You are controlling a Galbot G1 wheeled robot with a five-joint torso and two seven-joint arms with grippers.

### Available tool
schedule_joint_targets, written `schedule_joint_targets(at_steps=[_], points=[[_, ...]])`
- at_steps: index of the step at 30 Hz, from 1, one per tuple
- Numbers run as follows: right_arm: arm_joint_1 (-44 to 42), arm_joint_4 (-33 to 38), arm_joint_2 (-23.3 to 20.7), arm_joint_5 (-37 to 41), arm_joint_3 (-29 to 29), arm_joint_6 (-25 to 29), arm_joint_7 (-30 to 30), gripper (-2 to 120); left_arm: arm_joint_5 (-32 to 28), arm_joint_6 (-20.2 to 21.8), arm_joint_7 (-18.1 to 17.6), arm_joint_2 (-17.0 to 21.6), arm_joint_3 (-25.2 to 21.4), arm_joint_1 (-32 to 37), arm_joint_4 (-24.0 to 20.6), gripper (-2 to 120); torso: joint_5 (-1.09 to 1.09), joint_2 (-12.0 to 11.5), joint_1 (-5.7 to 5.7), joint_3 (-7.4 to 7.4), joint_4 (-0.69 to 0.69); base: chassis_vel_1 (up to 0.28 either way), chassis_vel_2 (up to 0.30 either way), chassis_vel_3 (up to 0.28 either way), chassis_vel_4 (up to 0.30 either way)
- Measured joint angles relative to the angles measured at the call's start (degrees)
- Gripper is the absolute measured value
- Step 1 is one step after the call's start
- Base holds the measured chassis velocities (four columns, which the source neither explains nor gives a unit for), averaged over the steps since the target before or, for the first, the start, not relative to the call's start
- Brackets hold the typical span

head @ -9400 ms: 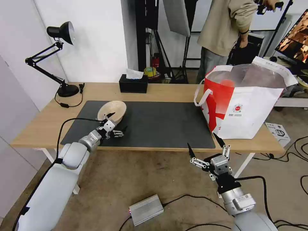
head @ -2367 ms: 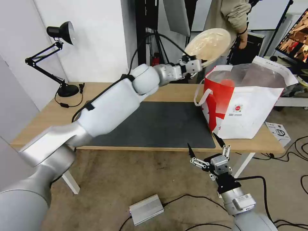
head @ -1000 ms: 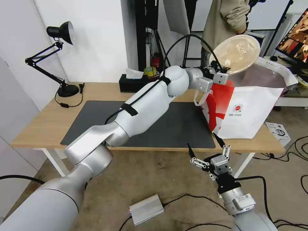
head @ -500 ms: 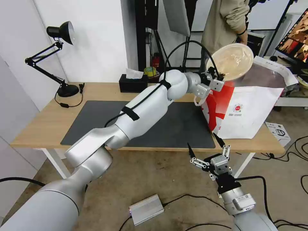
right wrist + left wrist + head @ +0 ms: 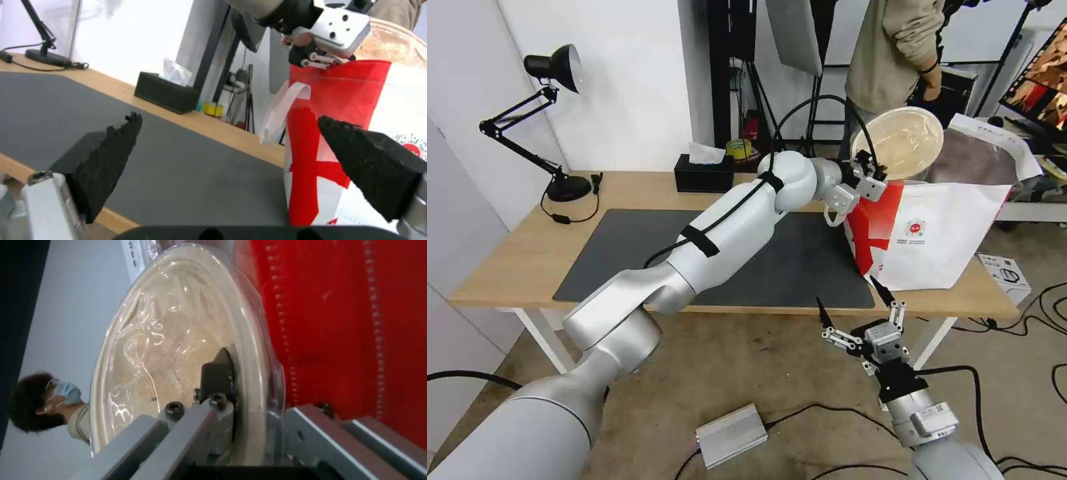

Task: Pick up the trash from the table and place it into the takeout bag.

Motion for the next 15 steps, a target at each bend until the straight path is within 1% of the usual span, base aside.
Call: schedule_joint_targets(at_steps=[15], points=[[0.0, 0.0, 0.0, 0.0, 0.0, 0.0, 0.0, 100, 1.4, 0.2, -0.1, 0.0, 0.6, -0.7, 0.0, 1, 0.00, 0.0, 0.00, 0.00, 0.00, 0.000, 0.000, 0.000, 0.000]])
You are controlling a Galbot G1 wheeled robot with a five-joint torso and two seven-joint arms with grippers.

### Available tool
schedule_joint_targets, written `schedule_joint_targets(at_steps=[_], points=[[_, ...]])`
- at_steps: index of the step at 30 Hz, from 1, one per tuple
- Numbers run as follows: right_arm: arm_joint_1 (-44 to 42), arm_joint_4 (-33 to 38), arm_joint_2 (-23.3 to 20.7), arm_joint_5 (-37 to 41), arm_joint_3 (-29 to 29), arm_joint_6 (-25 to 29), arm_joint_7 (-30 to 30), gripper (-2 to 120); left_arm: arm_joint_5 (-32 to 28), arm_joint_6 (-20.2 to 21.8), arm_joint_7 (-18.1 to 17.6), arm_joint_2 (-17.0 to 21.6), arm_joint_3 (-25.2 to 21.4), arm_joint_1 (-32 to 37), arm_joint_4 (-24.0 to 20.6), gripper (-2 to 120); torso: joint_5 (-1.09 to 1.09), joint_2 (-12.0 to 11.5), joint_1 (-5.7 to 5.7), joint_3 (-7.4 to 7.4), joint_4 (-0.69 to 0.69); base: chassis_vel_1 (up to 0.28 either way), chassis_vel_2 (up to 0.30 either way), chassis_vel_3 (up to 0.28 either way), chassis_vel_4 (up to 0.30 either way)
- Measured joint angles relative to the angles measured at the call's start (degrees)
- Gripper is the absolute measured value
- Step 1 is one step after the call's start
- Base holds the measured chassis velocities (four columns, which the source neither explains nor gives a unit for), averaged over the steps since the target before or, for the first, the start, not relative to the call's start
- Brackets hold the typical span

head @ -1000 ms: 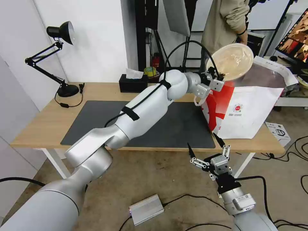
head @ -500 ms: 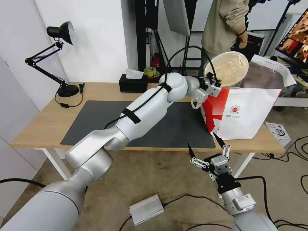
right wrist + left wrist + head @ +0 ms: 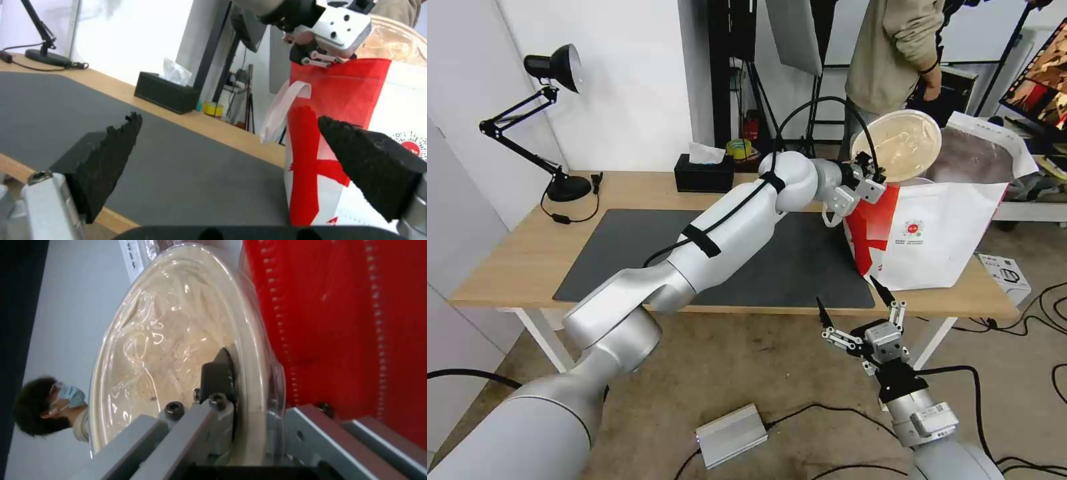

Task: Pick up the trash from the table and place it into the takeout bag.

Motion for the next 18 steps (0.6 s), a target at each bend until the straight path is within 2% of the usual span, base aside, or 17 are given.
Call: schedule_joint_targets(at_steps=[3, 7, 8, 10, 13, 15, 18], points=[[0.0, 0.0, 0.0, 0.0, 0.0, 0.0, 0.0, 100, 0.3, 0.0, -0.1, 0.0, 0.0, -0.2, -0.2, 3, 0.00, 0.0, 0.00, 0.00, 0.00, 0.000, 0.000, 0.000, 0.000], [0.0, 0.0, 0.0, 0.0, 0.0, 0.0, 0.0, 100, 0.9, 0.0, -0.1, 0.0, 0.0, -0.2, -0.3, 18, 0.00, 0.0, 0.00, 0.00, 0.00, 0.000, 0.000, 0.000, 0.000], [0.0, 0.0, 0.0, 0.0, 0.0, 0.0, 0.0, 100, 1.2, 0.0, -0.2, 0.0, 0.0, -0.2, -0.4, 25, 0.00, 0.0, 0.00, 0.00, 0.00, 0.000, 0.000, 0.000, 0.000], [0.0, 0.0, 0.0, 0.0, 0.0, 0.0, 0.0, 100, 1.4, 0.0, -0.2, 0.0, 0.0, -0.2, -0.5, 26, 0.00, 0.0, 0.00, 0.00, 0.00, 0.000, 0.000, 0.000, 0.000], [0.0, 0.0, 0.0, 0.0, 0.0, 0.0, 0.0, 100, 1.7, 0.0, -0.2, 0.0, 0.0, -0.2, -0.6, 39, 0.00, 0.0, 0.00, 0.00, 0.00, 0.000, 0.000, 0.000, 0.000], [0.0, 0.0, 0.0, 0.0, 0.0, 0.0, 0.0, 100, 1.8, 0.0, -0.2, 0.0, 0.0, -0.2, -0.6, 41, 0.00, 0.0, 0.00, 0.00, 0.00, 0.000, 0.000, 0.000, 0.000], [0.0, 0.0, 0.0, 0.0, 0.0, 0.0, 0.0, 100, 2.6, -0.6, -0.2, 0.0, 0.1, -0.4, -0.7, 60, 0.00, 0.0, 0.00, 0.00, 0.00, 0.000, 0.000, 0.000, 0.000]])
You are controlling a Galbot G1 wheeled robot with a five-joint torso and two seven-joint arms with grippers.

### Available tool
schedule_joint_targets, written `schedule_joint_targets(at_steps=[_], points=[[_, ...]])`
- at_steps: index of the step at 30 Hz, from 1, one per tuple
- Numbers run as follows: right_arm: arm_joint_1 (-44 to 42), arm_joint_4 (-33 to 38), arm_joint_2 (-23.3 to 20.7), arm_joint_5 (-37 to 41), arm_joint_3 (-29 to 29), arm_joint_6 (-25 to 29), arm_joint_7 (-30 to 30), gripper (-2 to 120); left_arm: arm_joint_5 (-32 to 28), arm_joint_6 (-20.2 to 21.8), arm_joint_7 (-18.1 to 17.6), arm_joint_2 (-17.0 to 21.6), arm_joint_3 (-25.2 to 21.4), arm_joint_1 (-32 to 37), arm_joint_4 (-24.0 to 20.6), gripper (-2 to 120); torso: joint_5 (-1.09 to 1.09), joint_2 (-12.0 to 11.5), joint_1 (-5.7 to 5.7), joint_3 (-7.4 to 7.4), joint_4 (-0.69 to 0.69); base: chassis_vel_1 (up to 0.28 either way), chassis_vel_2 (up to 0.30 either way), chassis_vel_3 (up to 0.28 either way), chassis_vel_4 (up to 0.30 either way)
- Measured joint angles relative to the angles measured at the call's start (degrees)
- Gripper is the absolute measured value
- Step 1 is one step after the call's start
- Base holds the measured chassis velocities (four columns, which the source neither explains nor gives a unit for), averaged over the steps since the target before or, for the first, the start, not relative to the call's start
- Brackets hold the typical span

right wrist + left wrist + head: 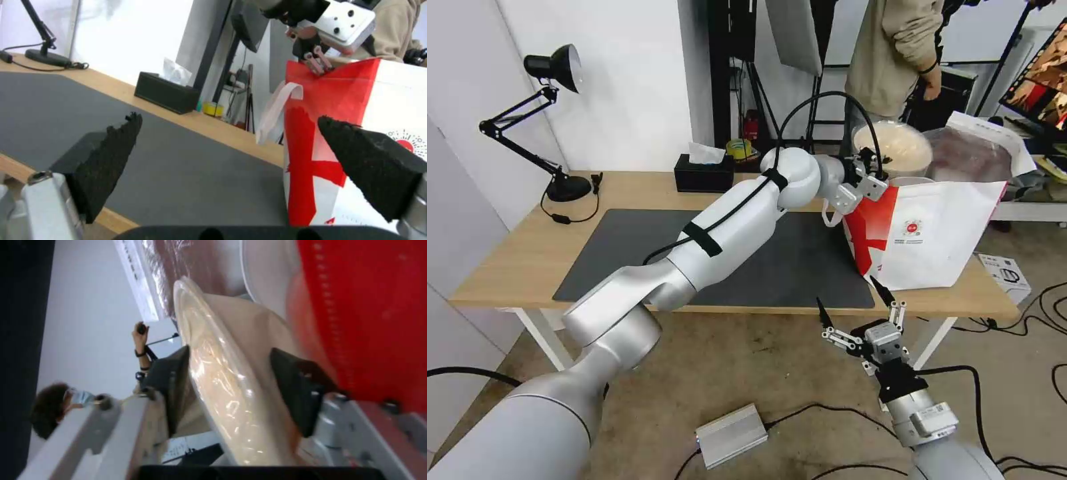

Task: Pick up the trash from the table and place it into the takeout bag.

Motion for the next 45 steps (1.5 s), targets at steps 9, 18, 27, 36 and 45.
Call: schedule_joint_targets(at_steps=[9, 18, 27, 36, 45], points=[[0.0, 0.0, 0.0, 0.0, 0.0, 0.0, 0.0, 100, 0.3, -0.3, 0.0, 0.0, 0.2, 0.0, -0.1, 93, -0.01, 0.0, 0.00, -0.01, 0.01, 0.000, 0.000, 0.000, 0.000], [0.0, 0.0, 0.0, 0.0, 0.0, 0.0, 0.0, 100, 0.2, -0.7, 0.4, 0.0, 0.8, 0.0, 0.1, 99, 0.01, 0.0, 0.01, 0.01, -0.01, 0.000, 0.000, 0.000, 0.000], [0.0, 0.0, 0.0, 0.0, 0.0, 0.0, 0.0, 100, -0.1, -0.7, 0.3, 0.0, 0.9, 0.0, 0.2, 99, 0.01, 0.0, 0.01, 0.00, 0.00, 0.000, 0.000, 0.000, 0.000], [0.0, 0.0, 0.0, 0.0, 0.0, 0.0, 0.0, 100, -0.1, -0.8, -0.5, 0.0, 0.9, -0.1, 0.1, 99, 0.01, 0.0, 0.01, 0.01, -0.01, 0.000, 0.000, 0.000, 0.000], [0.0, 0.0, 0.0, 0.0, 0.0, 0.0, 0.0, 100, 1.6, -0.3, -4.5, 0.0, -0.6, -0.5, -0.1, 99, 0.01, 0.0, 0.01, 0.00, 0.00, 0.000, 0.000, 0.000, 0.000]])
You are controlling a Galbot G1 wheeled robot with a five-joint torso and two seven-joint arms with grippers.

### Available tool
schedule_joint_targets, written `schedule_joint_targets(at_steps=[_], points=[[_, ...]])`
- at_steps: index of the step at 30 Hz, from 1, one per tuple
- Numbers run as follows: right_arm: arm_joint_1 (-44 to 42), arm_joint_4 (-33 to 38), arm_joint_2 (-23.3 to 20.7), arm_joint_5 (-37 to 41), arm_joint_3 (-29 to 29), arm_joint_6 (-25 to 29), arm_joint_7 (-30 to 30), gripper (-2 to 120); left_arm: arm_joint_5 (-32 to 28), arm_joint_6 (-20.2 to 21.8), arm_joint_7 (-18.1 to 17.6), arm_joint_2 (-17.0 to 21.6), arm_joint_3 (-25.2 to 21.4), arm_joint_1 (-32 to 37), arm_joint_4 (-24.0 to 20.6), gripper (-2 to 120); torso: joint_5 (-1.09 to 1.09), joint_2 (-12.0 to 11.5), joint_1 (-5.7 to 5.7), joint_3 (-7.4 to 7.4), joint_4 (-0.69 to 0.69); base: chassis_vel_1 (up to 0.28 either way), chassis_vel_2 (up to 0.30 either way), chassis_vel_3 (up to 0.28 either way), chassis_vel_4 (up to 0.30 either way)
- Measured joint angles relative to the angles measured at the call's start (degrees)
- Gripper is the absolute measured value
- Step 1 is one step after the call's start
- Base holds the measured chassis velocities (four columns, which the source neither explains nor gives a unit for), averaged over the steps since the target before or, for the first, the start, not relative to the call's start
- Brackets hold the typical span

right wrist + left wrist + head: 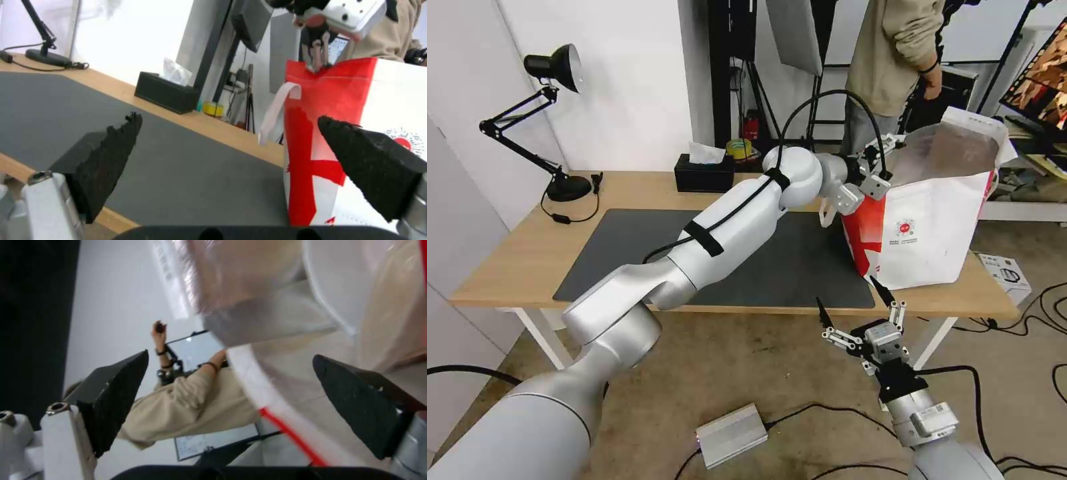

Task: Pick up the trash from the table and place it into the takeout bag.

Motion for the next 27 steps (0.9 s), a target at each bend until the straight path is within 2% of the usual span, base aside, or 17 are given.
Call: schedule_joint_targets(at_steps=[12, 18, 22, 23, 27], points=[[0.0, 0.0, 0.0, 0.0, 0.0, 0.0, 0.0, 100, 1.5, 1.3, -6.9, 0.0, -3.0, -1.1, -0.1, 99, 0.00, 0.0, 0.00, 0.00, 0.00, 0.000, 0.000, 0.000, 0.000], [0.0, 0.0, 0.0, 0.0, 0.0, 0.0, 0.0, 100, -0.7, 1.9, -7.9, 0.1, -3.7, -1.3, 0.2, 99, -0.01, 0.0, 0.00, 0.00, 0.00, 0.000, 0.000, 0.000, 0.000], [0.0, 0.0, 0.0, 0.0, 0.0, 0.0, 0.0, 100, -8.9, 3.8, -8.2, 0.2, -4.3, -1.3, 0.8, 99, -0.01, 0.0, -0.01, 0.00, 0.00, 0.000, 0.000, 0.000, 0.000], [0.0, 0.0, 0.0, 0.0, 0.0, 0.0, 0.0, 100, -8.9, 3.8, -8.2, 0.2, -4.3, -1.3, 0.8, 99, -0.01, 0.0, -0.01, 0.00, 0.00, 0.000, 0.000, 0.000, 0.000], [0.0, 0.0, 0.0, 0.0, 0.0, 0.0, 0.0, 100, -22.6, 6.1, -8.8, 0.5, -5.4, -1.3, 1.0, 98, -0.01, 0.0, -0.01, 0.00, -0.01, 0.000, 0.000, 0.000, 0.000]])
